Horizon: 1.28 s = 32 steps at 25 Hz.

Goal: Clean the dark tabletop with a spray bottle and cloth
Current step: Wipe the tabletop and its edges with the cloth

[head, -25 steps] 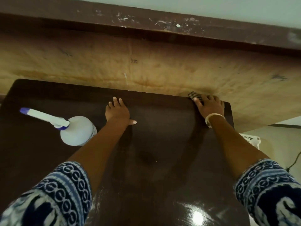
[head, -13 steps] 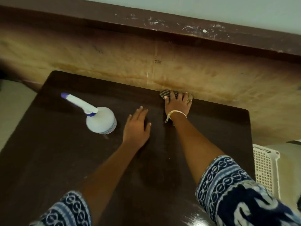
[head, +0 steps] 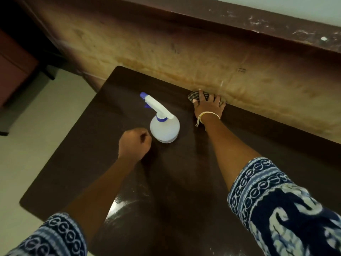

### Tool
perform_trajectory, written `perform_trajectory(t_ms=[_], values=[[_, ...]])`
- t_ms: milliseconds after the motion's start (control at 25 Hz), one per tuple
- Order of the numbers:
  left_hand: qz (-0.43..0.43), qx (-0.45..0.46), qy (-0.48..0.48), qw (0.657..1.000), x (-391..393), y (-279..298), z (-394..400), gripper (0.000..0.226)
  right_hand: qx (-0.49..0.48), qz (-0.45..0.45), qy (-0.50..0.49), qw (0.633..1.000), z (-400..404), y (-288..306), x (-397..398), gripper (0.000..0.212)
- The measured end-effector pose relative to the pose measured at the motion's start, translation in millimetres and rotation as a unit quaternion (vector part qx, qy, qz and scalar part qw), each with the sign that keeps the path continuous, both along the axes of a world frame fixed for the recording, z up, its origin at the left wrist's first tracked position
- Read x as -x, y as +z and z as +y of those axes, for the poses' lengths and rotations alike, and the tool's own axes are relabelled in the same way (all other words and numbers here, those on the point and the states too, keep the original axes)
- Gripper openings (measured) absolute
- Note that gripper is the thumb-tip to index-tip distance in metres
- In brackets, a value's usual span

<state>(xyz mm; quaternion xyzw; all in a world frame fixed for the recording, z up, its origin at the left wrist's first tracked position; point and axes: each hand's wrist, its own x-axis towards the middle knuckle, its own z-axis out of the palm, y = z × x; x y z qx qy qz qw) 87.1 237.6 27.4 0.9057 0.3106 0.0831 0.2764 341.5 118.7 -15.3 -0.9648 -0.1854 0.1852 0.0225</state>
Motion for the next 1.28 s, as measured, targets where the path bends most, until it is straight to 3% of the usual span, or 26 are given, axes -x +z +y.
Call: perform_trajectory(t_ms=[120,360,520,760,880,1080,1280], values=[[0.016,-0.01,0.042,0.999,-22.9,-5.3,47.7,0.013,0.011,0.024,0.023,0.999,28.1,3.3,-9.2,0.057],[0.23,0.004,0.012,0.973,-83.7,-5.2,154.8,0.11,0.016,0.117,0.117,0.986,100.2,1.7,-43.9,0.062],[0.311,0.034,-0.015,0.95,-104.7,-9.4,194.5,0.145,-0.053,0.172,0.217,0.959,188.3,-2.9,-49.4,0.066],[0.346,-0.004,-0.045,0.937,-112.8,-22.8,200.8,0.152,-0.036,0.169,0.278,0.945,296.0,10.0,-41.8,0.067],[0.381,-0.045,-0.051,0.922,-119.3,-19.8,200.5,0.151,-0.062,0.143,0.304,0.94,312.8,11.8,-32.9,0.064],[0.44,-0.073,-0.048,0.894,-131.0,-10.2,189.3,0.146,-0.099,0.136,0.277,0.946,242.1,-0.7,-40.2,0.06],[0.415,-0.059,-0.028,0.907,-125.2,-0.7,175.2,0.13,-0.056,0.044,0.21,0.975,109.7,-7.0,-42.1,0.057]])
